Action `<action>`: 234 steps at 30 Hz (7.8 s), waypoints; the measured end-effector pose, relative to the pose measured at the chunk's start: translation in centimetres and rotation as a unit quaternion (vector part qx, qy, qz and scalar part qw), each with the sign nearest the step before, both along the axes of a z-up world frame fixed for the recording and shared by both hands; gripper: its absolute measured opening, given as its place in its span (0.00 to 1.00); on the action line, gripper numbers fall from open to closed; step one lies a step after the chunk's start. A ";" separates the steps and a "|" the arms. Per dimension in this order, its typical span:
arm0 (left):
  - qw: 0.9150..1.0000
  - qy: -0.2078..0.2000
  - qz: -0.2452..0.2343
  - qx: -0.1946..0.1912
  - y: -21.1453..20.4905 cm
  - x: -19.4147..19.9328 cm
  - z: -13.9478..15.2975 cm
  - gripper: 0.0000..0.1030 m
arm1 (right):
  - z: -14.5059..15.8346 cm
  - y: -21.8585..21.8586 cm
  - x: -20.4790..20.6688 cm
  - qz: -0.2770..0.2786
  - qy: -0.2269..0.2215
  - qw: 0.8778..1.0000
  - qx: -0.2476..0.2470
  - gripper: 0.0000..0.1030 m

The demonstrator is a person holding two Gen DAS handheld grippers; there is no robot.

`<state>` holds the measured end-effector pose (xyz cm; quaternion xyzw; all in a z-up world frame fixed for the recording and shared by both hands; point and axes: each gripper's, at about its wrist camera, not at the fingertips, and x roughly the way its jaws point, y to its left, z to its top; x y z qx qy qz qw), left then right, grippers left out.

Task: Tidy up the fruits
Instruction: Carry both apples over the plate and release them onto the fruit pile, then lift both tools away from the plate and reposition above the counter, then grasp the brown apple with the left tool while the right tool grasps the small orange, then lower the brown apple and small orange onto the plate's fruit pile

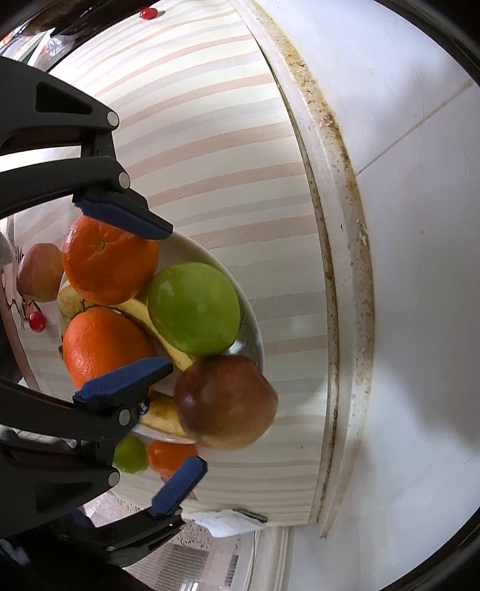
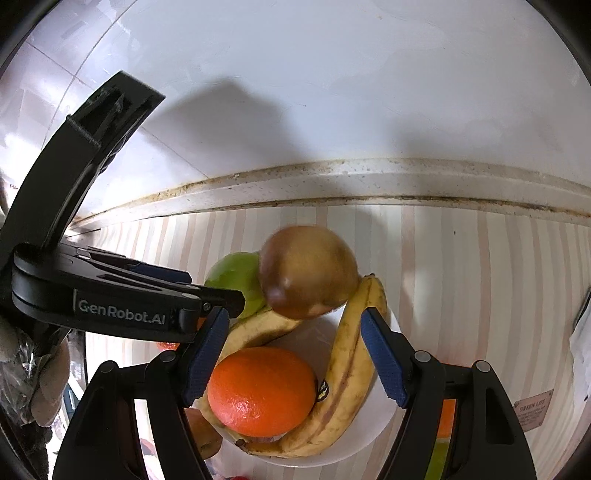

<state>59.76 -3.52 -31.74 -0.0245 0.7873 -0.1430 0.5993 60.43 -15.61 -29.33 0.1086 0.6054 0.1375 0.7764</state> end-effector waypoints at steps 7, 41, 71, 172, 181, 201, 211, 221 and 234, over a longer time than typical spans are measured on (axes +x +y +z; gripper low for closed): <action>0.998 -0.060 0.008 0.008 1.5 -0.5 3.0 0.66 | 1.3 -2.1 -0.4 -0.043 -0.006 0.999 -0.003 0.74; 0.931 -0.349 0.070 0.078 5.1 -26.7 20.9 0.86 | 18.4 1.1 -25.2 -0.064 -0.163 0.977 -0.120 0.94; 0.947 -0.277 0.124 0.107 4.8 -24.4 12.1 0.86 | 7.6 -11.5 -18.1 -0.174 -0.048 0.984 0.010 0.93; 0.962 -0.218 0.162 -0.018 4.9 -15.7 5.4 0.56 | -1.2 -2.1 -2.1 -0.046 0.039 0.993 0.098 0.65; 0.963 -0.200 0.177 -0.029 5.5 -15.8 4.9 0.57 | -0.8 -2.5 -2.2 -0.053 0.039 0.992 0.104 0.68; 0.958 -0.237 0.158 -0.023 5.1 -16.7 5.7 0.47 | -0.4 -2.2 -2.3 -0.050 0.030 0.994 0.094 0.69; 0.961 -0.205 0.179 -0.058 6.2 -16.2 4.5 0.56 | -0.4 -2.2 -2.3 -0.050 0.038 0.994 0.091 0.70; 0.959 -0.179 0.202 -0.082 6.9 -16.2 3.9 0.58 | -0.3 -2.5 -2.6 -0.053 0.038 0.993 0.093 0.70; 0.953 -0.210 0.206 -0.079 6.4 -16.8 4.5 0.57 | -0.4 -2.7 -2.9 -0.056 0.037 0.993 0.097 0.71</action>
